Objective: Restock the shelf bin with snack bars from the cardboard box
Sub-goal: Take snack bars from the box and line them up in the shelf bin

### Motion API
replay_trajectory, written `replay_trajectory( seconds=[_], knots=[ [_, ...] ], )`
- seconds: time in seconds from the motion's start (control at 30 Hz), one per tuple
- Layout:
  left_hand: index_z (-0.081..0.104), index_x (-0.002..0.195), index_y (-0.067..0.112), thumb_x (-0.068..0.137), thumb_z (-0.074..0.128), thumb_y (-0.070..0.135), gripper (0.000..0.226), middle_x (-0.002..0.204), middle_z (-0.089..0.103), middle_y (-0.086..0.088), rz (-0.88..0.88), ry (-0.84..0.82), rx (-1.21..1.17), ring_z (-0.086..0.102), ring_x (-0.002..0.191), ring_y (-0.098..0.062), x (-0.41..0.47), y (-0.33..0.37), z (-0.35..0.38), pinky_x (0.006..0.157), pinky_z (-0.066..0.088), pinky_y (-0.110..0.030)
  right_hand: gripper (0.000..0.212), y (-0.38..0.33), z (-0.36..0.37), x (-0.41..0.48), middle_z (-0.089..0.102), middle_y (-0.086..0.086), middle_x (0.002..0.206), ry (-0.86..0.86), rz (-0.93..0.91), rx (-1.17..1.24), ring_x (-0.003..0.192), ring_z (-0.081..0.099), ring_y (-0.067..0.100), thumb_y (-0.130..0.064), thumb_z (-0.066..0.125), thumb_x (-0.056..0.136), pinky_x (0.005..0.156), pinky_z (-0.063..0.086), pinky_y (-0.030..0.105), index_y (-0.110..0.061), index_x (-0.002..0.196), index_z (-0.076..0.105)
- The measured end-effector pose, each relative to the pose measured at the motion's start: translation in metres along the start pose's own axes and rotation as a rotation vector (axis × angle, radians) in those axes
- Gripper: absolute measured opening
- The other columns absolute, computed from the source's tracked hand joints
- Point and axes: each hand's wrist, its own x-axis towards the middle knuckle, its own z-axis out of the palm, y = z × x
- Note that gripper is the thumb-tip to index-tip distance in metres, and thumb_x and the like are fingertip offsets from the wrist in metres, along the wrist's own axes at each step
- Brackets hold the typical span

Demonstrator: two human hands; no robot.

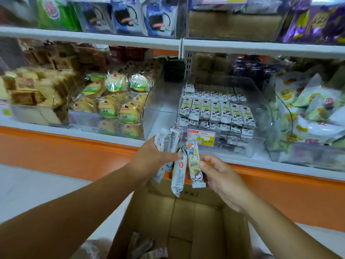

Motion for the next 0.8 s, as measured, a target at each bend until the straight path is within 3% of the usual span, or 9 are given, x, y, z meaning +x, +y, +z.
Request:
replay_trajectory(
  seconds=[0.17, 0.37, 0.43, 0.5, 0.6, 0.67, 0.73, 0.8],
  knots=[
    [0.067, 0.105, 0.024, 0.076, 0.083, 0.012, 0.035, 0.090, 0.077, 0.009, 0.098, 0.020, 0.064, 0.073, 0.083, -0.009, 0.005, 0.038, -0.005, 0.076, 0.056, -0.031, 0.023, -0.041, -0.002, -0.007, 0.072, 0.018, 0.098, 0.002, -0.045, 0.002, 0.089, 0.070, 0.036, -0.016, 0.046, 0.100, 0.077, 0.057, 0.043, -0.013, 0.119, 0.058],
    [0.062, 0.106, 0.029, 0.079, 0.081, 0.015, 0.035, 0.083, 0.073, 0.017, 0.238, 0.095, 0.064, 0.068, 0.072, 0.004, 0.021, 0.071, -0.010, 0.061, 0.049, -0.013, 0.025, -0.100, -0.014, -0.007, 0.068, 0.006, 0.082, 0.198, -0.224, -0.177, 0.075, 0.070, 0.035, -0.020, 0.047, 0.099, 0.070, 0.059, 0.045, -0.037, 0.113, 0.059],
    [0.061, 0.102, 0.028, 0.080, 0.080, 0.014, 0.032, 0.064, 0.067, 0.022, 0.263, 0.135, 0.055, 0.062, 0.055, 0.007, 0.027, 0.076, -0.015, 0.051, 0.045, -0.008, 0.018, -0.117, -0.023, 0.004, 0.061, 0.014, 0.083, 0.296, -0.314, -0.403, 0.062, 0.055, 0.032, -0.028, 0.048, 0.099, 0.052, 0.047, 0.028, -0.039, 0.110, 0.057],
    [0.061, 0.098, 0.028, 0.079, 0.081, 0.015, 0.031, 0.067, 0.070, 0.020, 0.268, 0.178, 0.043, 0.067, 0.063, 0.003, 0.035, 0.078, -0.021, 0.057, 0.048, -0.014, 0.014, -0.127, -0.033, 0.022, 0.057, 0.014, 0.077, 0.346, -0.366, -0.556, 0.054, 0.038, 0.033, -0.032, 0.048, 0.099, 0.042, 0.030, 0.024, -0.036, 0.108, 0.057],
    [0.062, 0.100, 0.031, 0.075, 0.084, 0.017, 0.036, 0.085, 0.075, 0.012, 0.252, 0.246, 0.028, 0.071, 0.080, -0.006, 0.049, 0.080, -0.029, 0.069, 0.052, -0.024, 0.013, -0.131, -0.038, 0.060, 0.068, 0.003, 0.090, 0.422, -0.410, -0.641, 0.063, 0.052, 0.035, -0.029, 0.050, 0.098, 0.045, 0.032, 0.025, -0.033, 0.104, 0.061],
    [0.063, 0.098, 0.031, 0.075, 0.084, 0.017, 0.034, 0.085, 0.075, 0.012, 0.238, 0.268, 0.020, 0.072, 0.080, -0.007, 0.058, 0.079, -0.032, 0.072, 0.054, -0.027, 0.014, -0.132, -0.039, 0.093, 0.066, -0.001, 0.099, 0.469, -0.448, -0.711, 0.075, 0.057, 0.023, -0.026, 0.051, 0.098, 0.054, 0.039, 0.024, -0.033, 0.099, 0.062],
    [0.061, 0.091, 0.031, 0.075, 0.084, 0.017, 0.032, 0.082, 0.073, 0.012, 0.234, 0.297, 0.024, 0.070, 0.078, -0.006, 0.064, 0.078, -0.032, 0.065, 0.051, -0.024, 0.015, -0.132, -0.038, 0.124, 0.062, 0.001, 0.103, 0.522, -0.495, -0.802, 0.083, 0.054, 0.015, -0.025, 0.052, 0.097, 0.063, 0.037, 0.029, -0.035, 0.097, 0.063],
    [0.059, 0.088, 0.032, 0.075, 0.084, 0.019, 0.031, 0.079, 0.071, 0.011, 0.226, 0.325, 0.048, 0.067, 0.076, -0.005, 0.070, 0.075, -0.032, 0.059, 0.045, -0.020, 0.017, -0.133, -0.036, 0.149, 0.062, 0.005, 0.104, 0.576, -0.527, -0.844, 0.088, 0.056, 0.017, -0.026, 0.052, 0.097, 0.070, 0.037, 0.028, -0.032, 0.101, 0.067]
  ],
)
